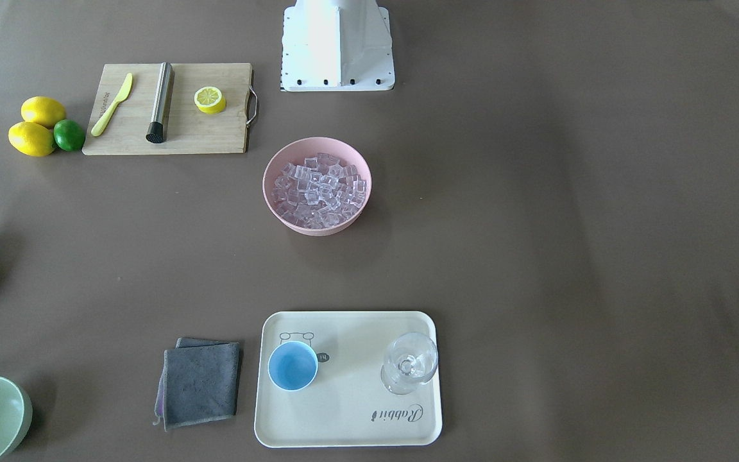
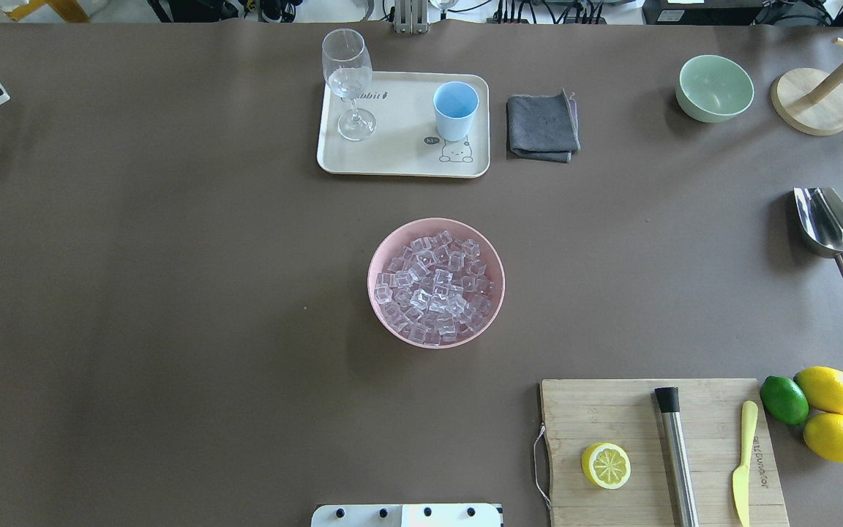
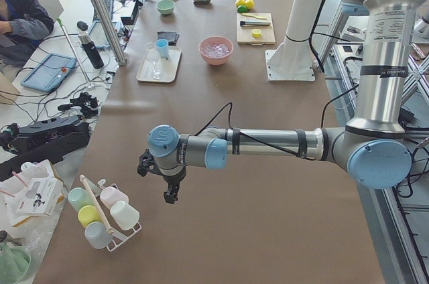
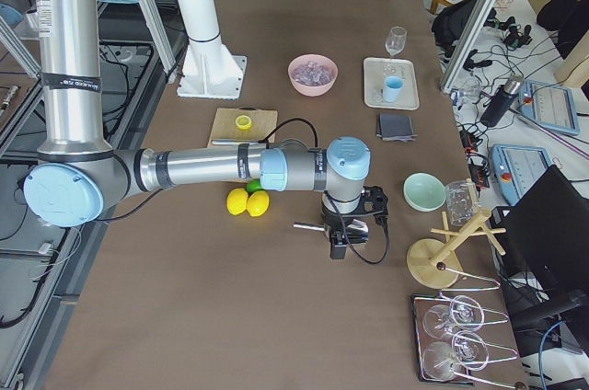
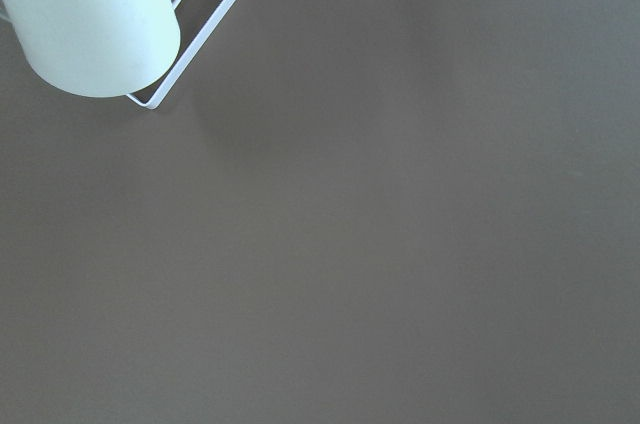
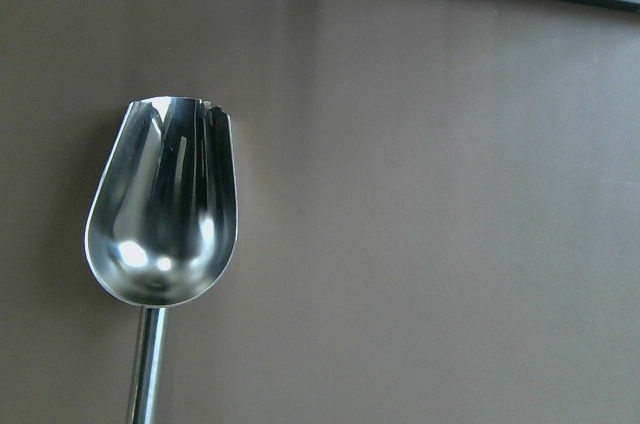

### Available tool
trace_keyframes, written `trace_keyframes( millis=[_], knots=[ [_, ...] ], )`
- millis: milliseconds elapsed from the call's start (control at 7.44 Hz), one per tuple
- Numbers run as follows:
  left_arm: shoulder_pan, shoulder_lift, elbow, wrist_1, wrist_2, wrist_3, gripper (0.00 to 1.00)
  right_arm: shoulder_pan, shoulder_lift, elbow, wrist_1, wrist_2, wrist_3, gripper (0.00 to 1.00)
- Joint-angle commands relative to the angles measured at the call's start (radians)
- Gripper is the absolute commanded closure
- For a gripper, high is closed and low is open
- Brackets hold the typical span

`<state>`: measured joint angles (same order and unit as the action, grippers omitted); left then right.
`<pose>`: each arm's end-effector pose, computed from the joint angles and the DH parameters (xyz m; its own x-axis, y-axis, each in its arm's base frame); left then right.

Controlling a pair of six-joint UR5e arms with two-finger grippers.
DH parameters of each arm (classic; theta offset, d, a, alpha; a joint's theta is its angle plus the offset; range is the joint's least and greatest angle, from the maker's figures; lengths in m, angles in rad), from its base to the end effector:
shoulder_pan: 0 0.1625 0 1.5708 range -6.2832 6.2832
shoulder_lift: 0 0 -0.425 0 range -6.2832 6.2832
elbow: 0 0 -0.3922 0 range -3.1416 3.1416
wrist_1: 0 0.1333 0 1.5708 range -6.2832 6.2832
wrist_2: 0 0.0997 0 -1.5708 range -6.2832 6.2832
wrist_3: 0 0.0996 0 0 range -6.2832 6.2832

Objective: Put ice in cup with scoop

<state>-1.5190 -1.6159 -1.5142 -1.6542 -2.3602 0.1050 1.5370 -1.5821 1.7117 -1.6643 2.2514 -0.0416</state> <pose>-0.0358 -0.5184 0.6544 0.6914 0.1913 -0.6967 -0.1248 0.9814 0.1457 0.0541 -0.4886 0.6105 0.7739 -0.0905 0.6268 0.0660 0.9959 0.0622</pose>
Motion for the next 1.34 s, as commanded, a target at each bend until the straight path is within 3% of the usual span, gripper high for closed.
trace_keyframes(
  millis=[0, 403, 538, 806, 1210],
  knots=[
    [-0.041, 0.004, -0.036, 0.104, -0.042, -0.004, 0.02, 0.018, -0.006, 0.003, -0.002, 0.014, 0.000, 0.00],
    [-0.040, 0.004, -0.046, 0.129, -0.030, -0.004, 0.02, 0.032, -0.010, 0.017, 0.001, 0.007, -0.007, 0.00],
    [-0.033, 0.001, -0.046, 0.131, -0.018, -0.004, 0.02, 0.040, -0.044, 0.069, 0.001, 0.005, -0.004, 0.00],
    [-0.033, 0.001, -0.047, 0.125, -0.001, -0.001, 0.02, 0.063, -0.053, 0.025, 0.036, 0.033, -0.009, 0.00],
    [0.018, -0.013, -0.052, 0.122, -0.004, 0.005, 0.02, 0.023, -0.047, -0.075, 0.217, 0.077, 0.020, 0.00]
  ],
)
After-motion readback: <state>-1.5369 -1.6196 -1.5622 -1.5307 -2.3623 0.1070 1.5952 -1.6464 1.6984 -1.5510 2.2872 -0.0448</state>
